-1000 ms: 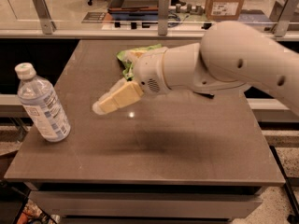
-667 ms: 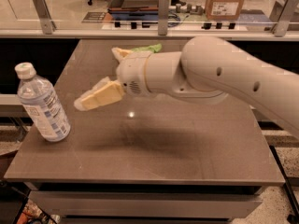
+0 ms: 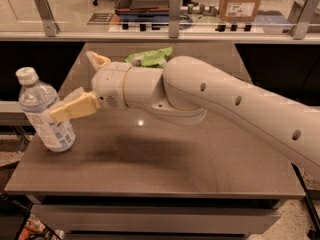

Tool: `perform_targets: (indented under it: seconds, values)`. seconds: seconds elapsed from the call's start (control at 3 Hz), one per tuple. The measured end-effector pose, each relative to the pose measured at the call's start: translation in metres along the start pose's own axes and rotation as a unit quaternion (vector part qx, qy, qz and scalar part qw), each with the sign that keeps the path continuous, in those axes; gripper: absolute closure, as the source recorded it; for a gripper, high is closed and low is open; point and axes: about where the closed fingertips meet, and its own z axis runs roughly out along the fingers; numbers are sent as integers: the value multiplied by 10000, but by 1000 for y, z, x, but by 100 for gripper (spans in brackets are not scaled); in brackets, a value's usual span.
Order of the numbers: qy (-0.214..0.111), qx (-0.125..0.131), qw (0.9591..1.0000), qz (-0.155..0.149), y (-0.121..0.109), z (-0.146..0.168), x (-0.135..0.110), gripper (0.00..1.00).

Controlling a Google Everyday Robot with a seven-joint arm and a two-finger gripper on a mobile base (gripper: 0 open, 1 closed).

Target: Pick blue plastic bottle

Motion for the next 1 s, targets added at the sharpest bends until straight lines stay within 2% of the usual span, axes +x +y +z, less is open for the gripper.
perform_targets:
  seconds: [0.67,1.0]
  values:
    - [-329,-569,9968,445,53,22,3,0]
    - [-444,-665,9950,600,66,32,6,17]
